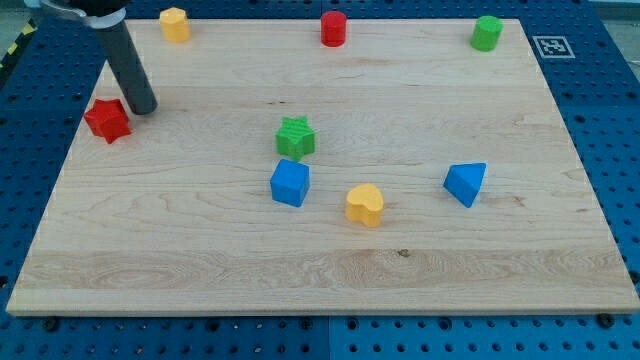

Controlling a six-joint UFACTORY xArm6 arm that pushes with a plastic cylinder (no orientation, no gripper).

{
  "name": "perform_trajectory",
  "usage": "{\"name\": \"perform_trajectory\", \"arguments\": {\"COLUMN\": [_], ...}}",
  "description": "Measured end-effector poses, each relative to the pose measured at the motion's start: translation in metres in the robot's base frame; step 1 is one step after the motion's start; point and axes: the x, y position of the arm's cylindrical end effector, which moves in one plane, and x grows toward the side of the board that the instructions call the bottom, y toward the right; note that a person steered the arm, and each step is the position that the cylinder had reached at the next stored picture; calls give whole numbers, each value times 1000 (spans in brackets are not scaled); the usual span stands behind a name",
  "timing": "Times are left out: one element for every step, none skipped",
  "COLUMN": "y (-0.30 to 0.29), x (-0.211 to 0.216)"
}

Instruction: Push the blue cube towards center right

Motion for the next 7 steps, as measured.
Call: {"name": "perform_trajectory", "arguments": {"y": [28, 73, 102, 105, 105, 98, 96], "x": [-15, -8, 35, 49, 49, 50, 66]}}
